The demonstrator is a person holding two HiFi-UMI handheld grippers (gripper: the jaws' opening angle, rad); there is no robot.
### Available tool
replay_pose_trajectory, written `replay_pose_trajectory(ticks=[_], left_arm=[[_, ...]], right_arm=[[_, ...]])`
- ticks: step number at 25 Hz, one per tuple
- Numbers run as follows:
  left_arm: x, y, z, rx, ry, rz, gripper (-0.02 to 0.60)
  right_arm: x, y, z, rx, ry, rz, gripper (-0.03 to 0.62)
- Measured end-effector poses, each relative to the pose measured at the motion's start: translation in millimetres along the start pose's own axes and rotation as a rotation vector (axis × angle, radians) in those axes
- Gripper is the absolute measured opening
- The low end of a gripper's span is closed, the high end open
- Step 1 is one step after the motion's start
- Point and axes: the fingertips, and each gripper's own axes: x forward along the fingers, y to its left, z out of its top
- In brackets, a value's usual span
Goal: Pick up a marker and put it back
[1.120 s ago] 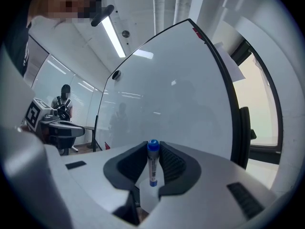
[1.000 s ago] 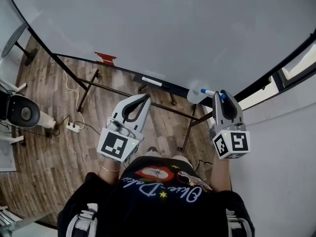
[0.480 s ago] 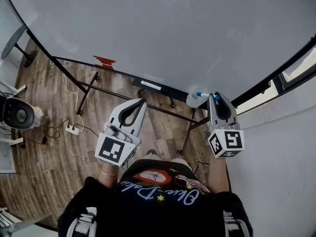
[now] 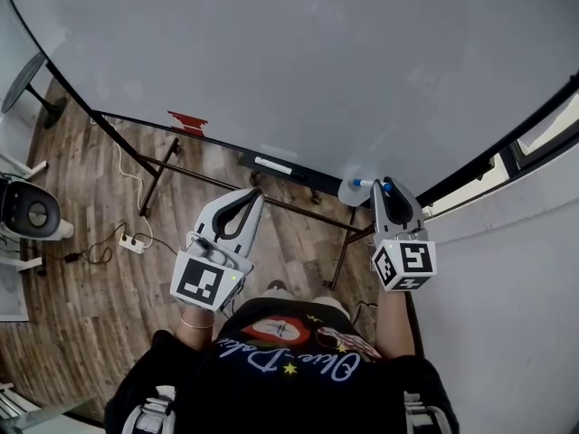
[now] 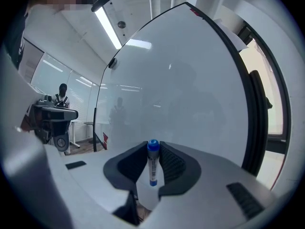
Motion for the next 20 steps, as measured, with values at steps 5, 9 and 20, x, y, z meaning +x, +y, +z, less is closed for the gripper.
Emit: replay_pose_trajectory(ticks=[5,9,20], left_arm=[[3,2,-2,0.004,0.006,0.002,0.003],[2,4,-5,-0.005,0.015,0.007,0.003],[7,4,-8,-0.012,0.015,0.007,0.003]], right_arm=[[4,-4,-10,0.007,0.014,-0.011,0.075],[8,-3,-17,0.005,0.024,-0.014,0.075],[19,-7,-39,0.023,0.059,-0.028,0.075]])
